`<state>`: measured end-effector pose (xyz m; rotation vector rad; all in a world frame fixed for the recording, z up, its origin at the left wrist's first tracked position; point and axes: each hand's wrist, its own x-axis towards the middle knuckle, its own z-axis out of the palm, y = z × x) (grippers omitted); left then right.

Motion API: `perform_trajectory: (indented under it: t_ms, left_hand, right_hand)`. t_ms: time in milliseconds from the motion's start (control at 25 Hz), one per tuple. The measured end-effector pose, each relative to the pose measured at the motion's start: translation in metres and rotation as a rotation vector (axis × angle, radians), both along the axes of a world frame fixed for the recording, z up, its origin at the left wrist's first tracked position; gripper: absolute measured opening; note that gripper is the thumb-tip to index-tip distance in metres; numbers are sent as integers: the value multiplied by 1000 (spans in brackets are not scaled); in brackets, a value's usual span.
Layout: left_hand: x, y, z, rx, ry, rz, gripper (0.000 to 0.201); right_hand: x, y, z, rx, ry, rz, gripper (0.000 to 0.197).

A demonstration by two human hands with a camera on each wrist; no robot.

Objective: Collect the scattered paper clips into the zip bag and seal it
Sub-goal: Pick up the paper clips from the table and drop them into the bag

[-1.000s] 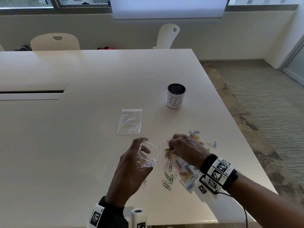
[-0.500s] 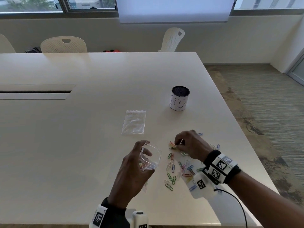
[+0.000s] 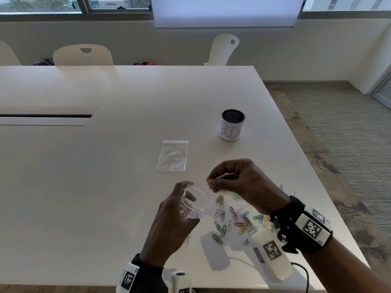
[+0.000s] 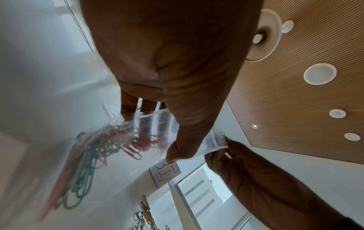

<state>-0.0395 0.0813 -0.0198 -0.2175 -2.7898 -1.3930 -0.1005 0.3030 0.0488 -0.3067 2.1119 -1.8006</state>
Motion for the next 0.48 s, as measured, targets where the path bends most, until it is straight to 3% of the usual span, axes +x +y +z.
perform_trajectory:
  t_ms: [120,480]
  left_hand:
    - [0,1,0,-15,12,-10,72]
    - [6,3,3,9,-15,-7,70]
  right_hand:
    - [11,-14,11,15,54,65,15]
    - [18,-41,10,419,411,109,11]
